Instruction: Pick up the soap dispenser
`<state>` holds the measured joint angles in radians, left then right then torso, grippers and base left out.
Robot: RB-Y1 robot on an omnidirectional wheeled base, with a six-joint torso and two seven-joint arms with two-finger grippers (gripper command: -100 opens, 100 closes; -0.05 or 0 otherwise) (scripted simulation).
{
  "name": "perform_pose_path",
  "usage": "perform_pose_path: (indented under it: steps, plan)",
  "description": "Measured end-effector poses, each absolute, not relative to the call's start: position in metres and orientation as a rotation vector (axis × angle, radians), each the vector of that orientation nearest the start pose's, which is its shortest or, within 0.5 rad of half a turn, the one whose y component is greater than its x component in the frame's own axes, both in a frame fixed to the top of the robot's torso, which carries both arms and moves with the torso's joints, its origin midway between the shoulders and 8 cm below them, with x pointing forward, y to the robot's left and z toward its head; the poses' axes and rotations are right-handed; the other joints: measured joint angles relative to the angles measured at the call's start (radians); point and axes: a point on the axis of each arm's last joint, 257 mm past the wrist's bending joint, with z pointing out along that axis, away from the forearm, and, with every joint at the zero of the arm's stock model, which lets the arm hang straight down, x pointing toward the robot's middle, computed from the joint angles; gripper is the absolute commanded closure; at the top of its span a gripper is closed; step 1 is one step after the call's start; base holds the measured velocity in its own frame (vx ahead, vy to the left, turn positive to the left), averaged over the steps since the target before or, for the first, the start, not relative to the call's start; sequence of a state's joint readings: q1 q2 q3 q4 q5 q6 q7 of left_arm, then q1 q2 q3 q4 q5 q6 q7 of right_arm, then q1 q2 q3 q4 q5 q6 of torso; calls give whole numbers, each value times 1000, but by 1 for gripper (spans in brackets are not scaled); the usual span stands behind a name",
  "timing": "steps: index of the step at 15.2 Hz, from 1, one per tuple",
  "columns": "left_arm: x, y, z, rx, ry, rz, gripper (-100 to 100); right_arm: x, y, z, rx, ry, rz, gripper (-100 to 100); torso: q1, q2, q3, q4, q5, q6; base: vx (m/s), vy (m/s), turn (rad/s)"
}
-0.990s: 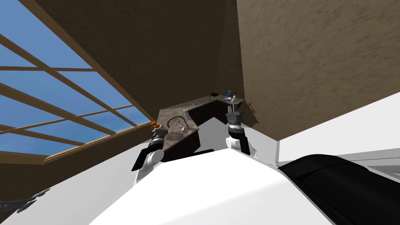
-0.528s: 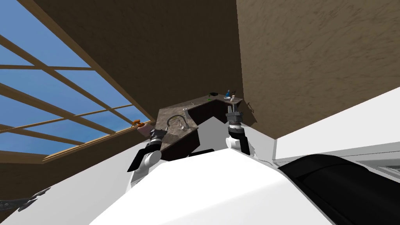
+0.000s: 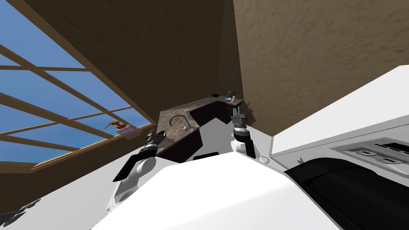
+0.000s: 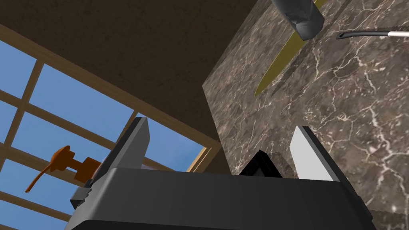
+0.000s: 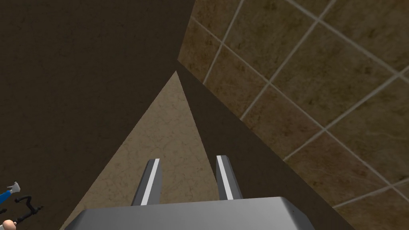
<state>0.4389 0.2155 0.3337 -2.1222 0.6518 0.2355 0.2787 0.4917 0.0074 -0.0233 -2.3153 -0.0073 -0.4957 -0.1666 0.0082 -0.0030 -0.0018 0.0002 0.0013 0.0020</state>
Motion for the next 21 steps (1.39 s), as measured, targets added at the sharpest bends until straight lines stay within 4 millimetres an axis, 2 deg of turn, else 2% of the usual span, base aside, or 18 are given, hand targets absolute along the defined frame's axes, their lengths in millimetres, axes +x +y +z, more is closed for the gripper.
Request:
perform_pose_path:
  steps: [5, 10, 17, 21]
  plan:
    - [391, 459, -141, -1659, 672, -1383, -100, 336, -286, 42, 692, 528, 1451, 0, 2, -3, -2, -1, 0, 0, -83, 9, -163]
    - [383, 490, -118, -1653, 630, -1347, -100, 336, -286, 42, 692, 528, 1451, 0, 5, -7, -4, -2, 1, 0, -36, 38, -177]
    - [372, 525, -96, -1666, 528, -1316, -100, 336, -286, 42, 692, 528, 1450, 0, 7, -12, -7, -3, 2, 0, 5, 66, -153]
    - [365, 539, -91, -1683, 441, -1319, -100, 336, -286, 42, 692, 528, 1450, 0, 10, -14, -8, -3, 2, 0, 52, 104, -129]
